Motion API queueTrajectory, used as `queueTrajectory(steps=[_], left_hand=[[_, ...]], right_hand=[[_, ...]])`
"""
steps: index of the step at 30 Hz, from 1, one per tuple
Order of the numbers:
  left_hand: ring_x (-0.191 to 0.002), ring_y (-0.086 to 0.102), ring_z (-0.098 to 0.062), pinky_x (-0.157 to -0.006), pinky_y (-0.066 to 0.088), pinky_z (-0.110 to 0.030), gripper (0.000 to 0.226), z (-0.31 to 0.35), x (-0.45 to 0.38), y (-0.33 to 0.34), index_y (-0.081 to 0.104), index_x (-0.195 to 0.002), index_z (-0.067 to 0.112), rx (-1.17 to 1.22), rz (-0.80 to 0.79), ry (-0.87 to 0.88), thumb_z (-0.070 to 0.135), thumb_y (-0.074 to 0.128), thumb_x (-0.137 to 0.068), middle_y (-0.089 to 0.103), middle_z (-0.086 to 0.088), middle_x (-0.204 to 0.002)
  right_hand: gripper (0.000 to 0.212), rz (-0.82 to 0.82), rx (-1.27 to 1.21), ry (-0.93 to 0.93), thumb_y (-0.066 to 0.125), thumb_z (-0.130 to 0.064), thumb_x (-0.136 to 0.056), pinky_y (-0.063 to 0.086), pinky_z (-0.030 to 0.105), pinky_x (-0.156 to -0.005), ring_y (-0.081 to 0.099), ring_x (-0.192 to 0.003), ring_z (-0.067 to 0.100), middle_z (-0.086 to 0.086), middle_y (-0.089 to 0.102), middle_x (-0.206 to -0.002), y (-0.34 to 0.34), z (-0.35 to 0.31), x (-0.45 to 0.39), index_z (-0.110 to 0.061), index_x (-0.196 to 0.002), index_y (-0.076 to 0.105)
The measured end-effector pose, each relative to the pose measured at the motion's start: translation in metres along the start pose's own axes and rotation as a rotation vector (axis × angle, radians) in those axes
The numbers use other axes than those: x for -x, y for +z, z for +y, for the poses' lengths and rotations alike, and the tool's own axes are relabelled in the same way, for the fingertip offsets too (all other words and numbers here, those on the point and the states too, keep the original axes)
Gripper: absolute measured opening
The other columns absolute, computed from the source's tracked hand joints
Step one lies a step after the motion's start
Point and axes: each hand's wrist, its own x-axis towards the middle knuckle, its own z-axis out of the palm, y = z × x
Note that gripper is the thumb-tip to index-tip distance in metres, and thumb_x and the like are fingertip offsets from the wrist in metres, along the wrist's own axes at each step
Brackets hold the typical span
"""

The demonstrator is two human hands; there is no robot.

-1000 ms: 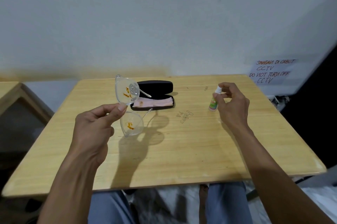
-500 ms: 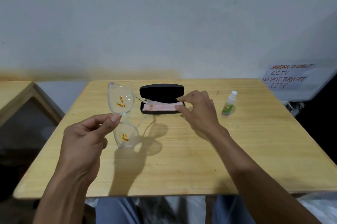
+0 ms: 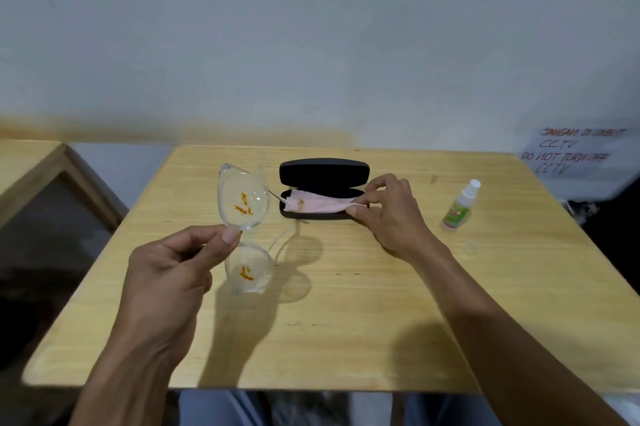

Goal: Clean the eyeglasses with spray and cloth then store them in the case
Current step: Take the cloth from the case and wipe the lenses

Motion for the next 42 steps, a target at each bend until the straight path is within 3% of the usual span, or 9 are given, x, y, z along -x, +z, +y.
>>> queueTrajectory(steps=[2,6,10,16,26,31,35,38,42], left_hand=[[-0.081,0.03,-0.026,-0.043,0.03,-0.015,0.05,0.001,0.001,0.002,0.08,-0.08,0.016,-0.015,0.009,0.013,0.05,0.089,-0.045,0.06,-0.01,-0.081],[-0.077,0.03,-0.028,-0.05,0.033,-0.022,0.022,0.005,0.004,0.011,0.079,-0.075,0.014,0.006,0.001,-0.002,0.031,0.08,-0.061,0.059,-0.013,-0.08],[-0.047,0.038,-0.01,-0.056,0.03,-0.03,0.024,0.012,0.012,0.019,0.077,-0.079,0.005,-0.007,-0.003,0.01,0.024,0.077,-0.064,0.062,-0.013,-0.074],[-0.037,0.041,0.0,-0.046,0.038,-0.008,0.021,0.013,0.021,0.03,0.074,-0.083,-0.006,0.01,-0.026,0.026,0.011,0.076,-0.072,0.065,-0.003,-0.063],[-0.034,0.041,0.001,-0.042,0.035,-0.007,0.011,0.011,0.04,0.07,0.075,-0.074,-0.002,-0.017,-0.051,-0.01,0.008,0.078,-0.077,0.063,0.006,-0.051],[-0.048,0.052,-0.001,-0.045,0.039,-0.007,0.012,0.013,0.045,0.083,0.076,-0.072,0.0,0.012,-0.004,-0.026,0.011,0.08,-0.076,0.068,-0.001,-0.06],[-0.043,0.052,0.003,-0.043,0.037,-0.006,0.015,0.019,0.047,0.083,0.075,-0.075,-0.005,0.027,-0.002,-0.022,0.009,0.079,-0.077,0.07,0.0,-0.06],[-0.037,0.046,0.003,-0.041,0.035,-0.006,0.017,0.022,0.049,0.081,0.074,-0.076,-0.007,0.028,-0.013,-0.027,0.01,0.078,-0.078,0.068,-0.005,-0.063],[-0.042,0.05,0.003,-0.041,0.035,-0.006,0.016,0.021,0.051,0.079,0.074,-0.074,-0.006,0.019,-0.039,-0.029,0.01,0.078,-0.077,0.068,-0.001,-0.061]], right_hand=[[0.015,0.032,-0.106,-0.014,0.073,-0.04,-0.089,0.046,0.037,-0.093,0.043,-0.111,0.012,-0.014,0.055,-0.107,-0.002,-0.005,0.0,-0.027,-0.094,0.078],[0.005,0.106,-0.26,-0.043,0.072,-0.036,-0.09,0.038,0.015,-0.078,0.056,-0.102,0.004,-0.02,0.067,-0.097,-0.02,-0.029,-0.002,-0.034,-0.086,0.073],[0.012,0.14,-0.418,-0.027,0.074,-0.035,-0.087,0.05,0.021,-0.076,0.069,-0.091,0.005,-0.009,0.075,-0.088,-0.046,-0.053,-0.002,-0.022,-0.085,0.074],[0.012,0.191,-0.555,-0.038,0.078,-0.032,-0.086,0.048,0.022,-0.064,0.063,-0.062,0.007,0.0,0.072,-0.064,-0.075,-0.077,0.02,-0.02,-0.088,0.073],[0.009,0.31,-0.715,-0.085,0.082,-0.034,-0.082,0.063,0.043,-0.074,0.076,-0.074,0.017,-0.006,0.078,-0.077,-0.093,-0.12,0.044,-0.026,-0.084,0.08],[0.008,0.207,-0.799,-0.105,0.082,-0.025,-0.083,0.06,0.029,-0.069,0.072,-0.073,0.006,-0.005,0.079,-0.079,-0.081,-0.131,0.069,-0.018,-0.086,0.082],[0.011,0.11,-0.716,-0.18,0.08,-0.025,-0.084,0.053,0.015,-0.084,0.066,-0.107,-0.008,-0.02,0.078,-0.092,-0.069,-0.122,0.088,-0.021,-0.094,0.083],[0.009,0.078,-0.582,-0.245,0.072,-0.032,-0.091,0.053,0.025,-0.094,0.059,-0.121,-0.009,-0.01,0.074,-0.119,-0.065,-0.114,0.094,-0.032,-0.093,0.081],[0.016,0.092,-0.474,-0.301,0.065,-0.031,-0.095,0.053,0.036,-0.096,0.06,-0.122,-0.003,-0.007,0.071,-0.125,-0.064,-0.105,0.095,-0.034,-0.09,0.08]])
